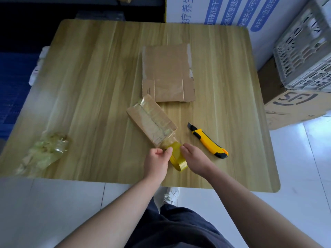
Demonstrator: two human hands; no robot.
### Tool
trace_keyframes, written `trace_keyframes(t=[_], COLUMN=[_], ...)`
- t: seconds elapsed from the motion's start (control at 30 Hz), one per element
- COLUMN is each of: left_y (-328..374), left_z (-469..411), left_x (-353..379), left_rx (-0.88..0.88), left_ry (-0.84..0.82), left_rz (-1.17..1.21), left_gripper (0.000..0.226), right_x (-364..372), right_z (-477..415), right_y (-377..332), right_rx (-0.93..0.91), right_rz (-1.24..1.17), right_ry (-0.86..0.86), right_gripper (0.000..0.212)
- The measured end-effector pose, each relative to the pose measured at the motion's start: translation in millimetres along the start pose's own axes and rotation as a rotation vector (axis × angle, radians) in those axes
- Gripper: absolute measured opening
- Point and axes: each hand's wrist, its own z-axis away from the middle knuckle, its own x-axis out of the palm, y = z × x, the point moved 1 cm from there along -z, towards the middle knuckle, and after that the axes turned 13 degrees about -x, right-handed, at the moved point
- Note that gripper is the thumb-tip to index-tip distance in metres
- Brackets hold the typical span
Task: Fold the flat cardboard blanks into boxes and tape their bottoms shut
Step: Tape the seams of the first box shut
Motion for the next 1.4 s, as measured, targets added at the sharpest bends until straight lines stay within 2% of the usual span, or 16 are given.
trace_keyframes(t=[0.17, 0.23, 0.3, 0.37, 0.4, 0.43, 0.53, 0.63, 0.8, 0.93, 1.0, 1.17, 1.4], left_y=[14, 16, 17, 18, 18, 18, 18, 20, 24, 27, 28, 30, 32], left_z=[-12, -15, -20, -23, -25, -26, -25, -25, -27, -26, -24, -19, -22], left_x=[18, 20, 20, 19, 18, 18, 17, 15, 10, 5, 3, 0, -4], left_rx=[-0.205, -0.198, -0.186, -0.156, -0.132, -0.109, -0.070, -0.077, -0.099, -0.074, -0.063, -0.048, -0.026], left_ry=[-0.040, -0.045, -0.043, -0.028, -0.009, 0.011, 0.038, 0.030, 0.010, 0.012, 0.010, -0.014, -0.074], left_rz=[0.408, 0.433, 0.416, 0.406, 0.395, 0.380, 0.353, 0.354, 0.374, 0.348, 0.318, 0.258, 0.187], left_gripper=[0.024, 0.014, 0.011, 0.009, 0.009, 0.010, 0.012, 0.012, 0.015, 0.010, 0.007, 0.007, 0.015], right_x=[4, 4, -1, -14, -22, -28, -39, -39, -42, -58, -67, -67, -52], right_z=[0, 0, -1, -1, -1, -1, -10, -21, -20, -1, 11, 20, 2], right_y=[-2, -1, 6, 20, 29, 37, 54, 58, 55, 32, 12, -33, -51], right_rx=[-0.013, -0.026, -0.024, 0.008, 0.039, 0.078, 0.121, 0.118, 0.117, -0.036, -0.166, -0.381, -0.358], right_rz=[0.027, 0.052, 0.104, 0.202, 0.283, 0.377, 0.556, 0.595, 0.536, 0.410, 0.507, 0.946, 1.074], right_ry=[-0.036, -0.055, 0.060, 0.302, 0.367, 0.371, 0.226, 0.140, 0.019, 0.054, 0.055, -0.033, -0.101], right_gripper=[0.033, 0.034, 0.033, 0.022, 0.014, 0.018, 0.048, 0.057, 0.055, 0.042, 0.034, 0.033, 0.032])
